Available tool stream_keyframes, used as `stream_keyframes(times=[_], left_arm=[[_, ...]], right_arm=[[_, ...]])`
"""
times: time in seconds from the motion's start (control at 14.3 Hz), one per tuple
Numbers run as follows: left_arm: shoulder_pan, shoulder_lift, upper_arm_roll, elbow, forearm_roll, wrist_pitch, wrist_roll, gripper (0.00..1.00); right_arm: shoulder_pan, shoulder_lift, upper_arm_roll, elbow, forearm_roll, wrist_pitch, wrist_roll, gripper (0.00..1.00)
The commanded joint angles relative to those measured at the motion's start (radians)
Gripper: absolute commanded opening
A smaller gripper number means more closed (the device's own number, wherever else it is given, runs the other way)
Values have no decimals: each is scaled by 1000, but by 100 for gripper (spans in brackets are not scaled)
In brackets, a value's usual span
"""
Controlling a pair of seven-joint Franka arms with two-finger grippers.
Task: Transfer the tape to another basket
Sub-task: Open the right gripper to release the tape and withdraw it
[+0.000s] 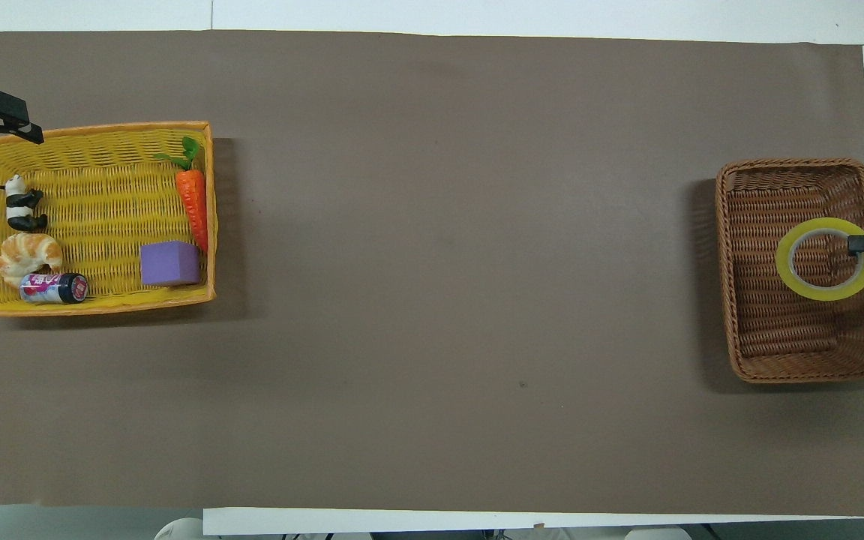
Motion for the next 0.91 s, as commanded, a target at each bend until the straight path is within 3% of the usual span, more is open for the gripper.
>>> stream_keyframes(times=[0.0, 0.21, 0.49, 0.63, 0.7, 0.77, 0.84], left_arm=[[33, -93, -14, -26, 22, -41, 15, 100], [142, -182, -219, -28, 163, -125, 20, 100], [145, -239, -266, -36, 214, -207, 19, 100], [205, -241, -368, -36, 241, -210, 19, 100], [223, -241, -411, -36, 269, -211, 19, 100], [233, -242, -424, -37, 271, -213, 19, 100], [234, -253, -424, -51, 266, -217, 19, 100]], right_arm=[[-8, -3, 17, -20, -25, 8, -23, 0], [24, -23, 19, -117, -23, 107, -33, 0], [35, 25, 19, -132, -22, 151, -108, 0], [32, 28, 19, -135, -23, 171, -118, 0], [32, 28, 17, -134, -26, 174, -118, 8], [33, 30, 17, -126, -38, 175, -119, 30], [41, 27, 17, -122, -84, 186, -116, 77]])
